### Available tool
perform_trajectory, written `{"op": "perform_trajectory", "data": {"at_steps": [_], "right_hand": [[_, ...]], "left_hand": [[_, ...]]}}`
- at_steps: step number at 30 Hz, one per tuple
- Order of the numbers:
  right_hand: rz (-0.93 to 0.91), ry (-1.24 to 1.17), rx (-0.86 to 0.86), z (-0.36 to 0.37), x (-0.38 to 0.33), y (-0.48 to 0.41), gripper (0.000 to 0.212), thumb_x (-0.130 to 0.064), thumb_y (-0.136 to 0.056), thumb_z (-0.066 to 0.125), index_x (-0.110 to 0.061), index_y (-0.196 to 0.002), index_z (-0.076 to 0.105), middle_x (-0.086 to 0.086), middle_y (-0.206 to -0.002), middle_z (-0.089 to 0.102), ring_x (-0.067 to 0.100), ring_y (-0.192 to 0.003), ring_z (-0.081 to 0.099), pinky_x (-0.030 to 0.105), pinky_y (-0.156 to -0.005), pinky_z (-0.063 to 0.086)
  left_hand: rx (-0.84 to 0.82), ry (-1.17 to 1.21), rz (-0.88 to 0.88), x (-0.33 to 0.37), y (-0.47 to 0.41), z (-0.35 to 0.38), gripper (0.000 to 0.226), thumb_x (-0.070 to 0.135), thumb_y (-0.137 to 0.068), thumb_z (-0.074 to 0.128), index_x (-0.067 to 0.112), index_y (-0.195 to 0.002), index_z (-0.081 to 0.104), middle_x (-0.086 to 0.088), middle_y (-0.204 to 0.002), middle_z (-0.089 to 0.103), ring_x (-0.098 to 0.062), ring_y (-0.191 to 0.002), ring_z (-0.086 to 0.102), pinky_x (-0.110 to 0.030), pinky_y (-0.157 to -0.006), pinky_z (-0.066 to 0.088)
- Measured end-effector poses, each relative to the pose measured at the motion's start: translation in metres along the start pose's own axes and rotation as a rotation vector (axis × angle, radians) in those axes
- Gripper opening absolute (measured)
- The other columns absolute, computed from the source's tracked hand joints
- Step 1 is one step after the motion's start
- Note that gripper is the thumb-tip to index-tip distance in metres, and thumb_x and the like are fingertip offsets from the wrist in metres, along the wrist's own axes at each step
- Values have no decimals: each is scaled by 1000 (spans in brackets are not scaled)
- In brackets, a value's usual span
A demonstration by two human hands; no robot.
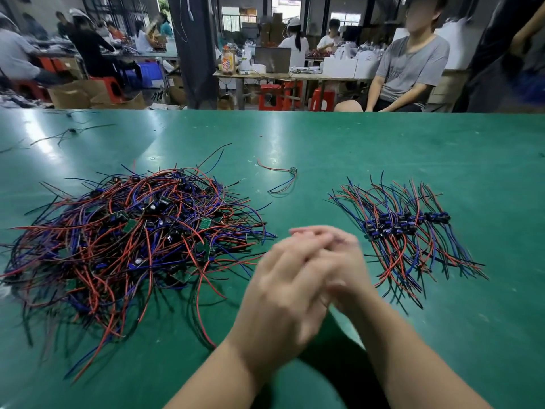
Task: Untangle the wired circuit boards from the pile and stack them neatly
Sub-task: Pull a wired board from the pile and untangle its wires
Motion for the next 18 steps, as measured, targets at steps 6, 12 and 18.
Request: {"op": "perform_trajectory", "data": {"at_steps": [6, 12, 18], "right_hand": [[-48, 117, 177, -45, -21, -7, 10, 1, -84, 63, -9, -85, 65, 5, -63, 70, 13, -47, 61, 18, -49, 45], [-75, 271, 12, -13, -14, -4, 19, 5, -81, 67, -13, -88, 65, 6, -63, 70, 15, -51, 64, 19, -51, 46], [-156, 122, 198, -28, -26, -1, 32, -3, -83, 68, -21, -97, 44, 3, -75, 59, 18, -49, 61, 23, -46, 46]], "left_hand": [[-121, -55, -628, -82, 15, -5, 55, 56, -94, 40, 15, -125, 59, 21, -92, 61, -15, -97, 61, -31, -91, 42], [-282, -126, -541, -83, 21, 12, 32, 44, -88, 53, 24, -105, 71, 2, -92, 73, -23, -88, 66, -38, -78, 49], [-55, 410, -925, -105, 37, 15, 10, 18, -88, 67, 18, -79, 72, 2, -64, 69, -11, -51, 64, -25, -56, 54]]}}
Point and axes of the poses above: each hand's wrist, its own y-axis away from the middle knuckle, its own z-axis out of the palm, x = y × z, the point moved 10 cm from there along -y, towards the middle knuckle
